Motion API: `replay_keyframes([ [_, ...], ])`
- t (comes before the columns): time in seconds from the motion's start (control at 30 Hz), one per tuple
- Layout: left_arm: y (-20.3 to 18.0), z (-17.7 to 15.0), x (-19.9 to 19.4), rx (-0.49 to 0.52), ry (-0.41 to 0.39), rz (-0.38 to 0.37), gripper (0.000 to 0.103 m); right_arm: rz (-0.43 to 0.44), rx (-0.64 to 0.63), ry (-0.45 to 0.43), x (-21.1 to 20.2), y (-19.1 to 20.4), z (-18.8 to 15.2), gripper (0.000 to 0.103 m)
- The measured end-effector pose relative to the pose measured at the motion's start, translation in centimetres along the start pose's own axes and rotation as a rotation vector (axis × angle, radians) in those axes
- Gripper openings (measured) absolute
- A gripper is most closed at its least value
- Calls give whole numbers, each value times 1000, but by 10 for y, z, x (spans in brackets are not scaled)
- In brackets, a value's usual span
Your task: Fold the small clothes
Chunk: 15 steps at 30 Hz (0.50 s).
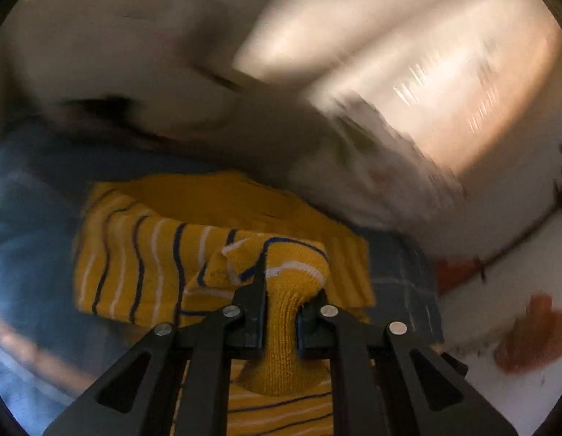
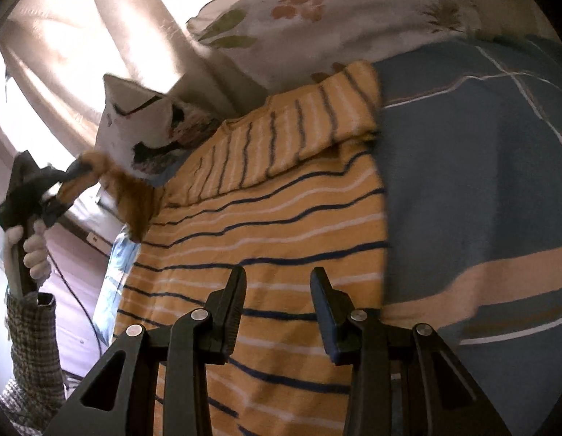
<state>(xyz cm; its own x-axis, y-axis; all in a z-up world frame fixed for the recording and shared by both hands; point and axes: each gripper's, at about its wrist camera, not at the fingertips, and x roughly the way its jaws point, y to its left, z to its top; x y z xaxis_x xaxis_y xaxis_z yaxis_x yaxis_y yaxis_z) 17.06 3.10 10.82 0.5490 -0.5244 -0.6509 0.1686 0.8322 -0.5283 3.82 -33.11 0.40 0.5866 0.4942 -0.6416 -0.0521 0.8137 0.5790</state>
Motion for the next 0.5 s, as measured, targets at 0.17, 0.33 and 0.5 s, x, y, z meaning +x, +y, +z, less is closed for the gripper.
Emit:
replay_keyframes([
  [0.17, -78, -15, 102, 79, 147, -106, 12, -38, 49, -44, -27, -29, 9, 40],
  [0.33, -81, -31, 139, 58, 280, -155, 15, -66, 50, -69, -43, -43, 21, 49],
  [0.5, -59, -31, 106, 39, 223, -172, 41, -48, 1, -47, -28, -34, 39, 49],
])
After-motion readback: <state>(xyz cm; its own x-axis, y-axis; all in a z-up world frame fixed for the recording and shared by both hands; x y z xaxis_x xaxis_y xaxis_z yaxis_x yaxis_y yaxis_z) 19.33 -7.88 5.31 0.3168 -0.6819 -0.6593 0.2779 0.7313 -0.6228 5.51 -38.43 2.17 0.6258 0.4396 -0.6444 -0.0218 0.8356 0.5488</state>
